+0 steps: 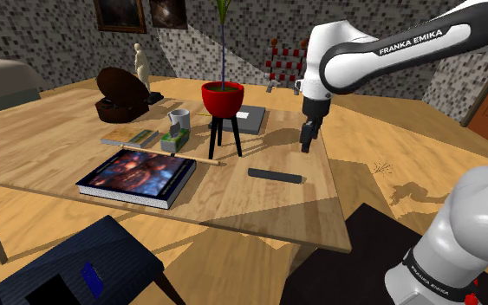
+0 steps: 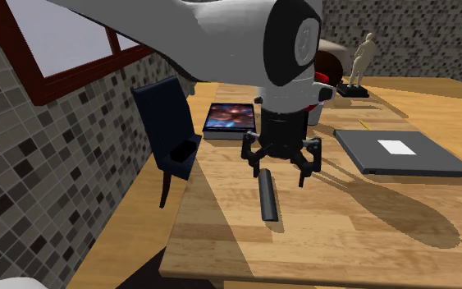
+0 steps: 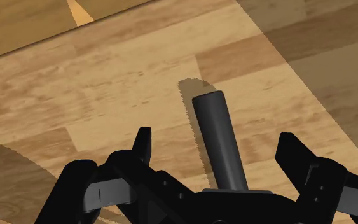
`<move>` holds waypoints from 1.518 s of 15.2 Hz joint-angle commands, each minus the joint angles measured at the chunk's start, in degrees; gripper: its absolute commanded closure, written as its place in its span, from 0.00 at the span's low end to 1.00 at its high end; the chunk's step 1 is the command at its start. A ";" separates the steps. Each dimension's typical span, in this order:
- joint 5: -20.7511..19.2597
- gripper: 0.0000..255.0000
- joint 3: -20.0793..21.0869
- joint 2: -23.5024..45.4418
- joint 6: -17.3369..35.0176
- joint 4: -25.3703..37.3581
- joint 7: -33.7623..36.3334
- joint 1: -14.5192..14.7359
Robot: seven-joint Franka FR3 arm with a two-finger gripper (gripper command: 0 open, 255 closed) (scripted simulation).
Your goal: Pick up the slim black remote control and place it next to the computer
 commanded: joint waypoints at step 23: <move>-0.74 0.00 2.22 25.82 24.92 4.08 -6.81 4.21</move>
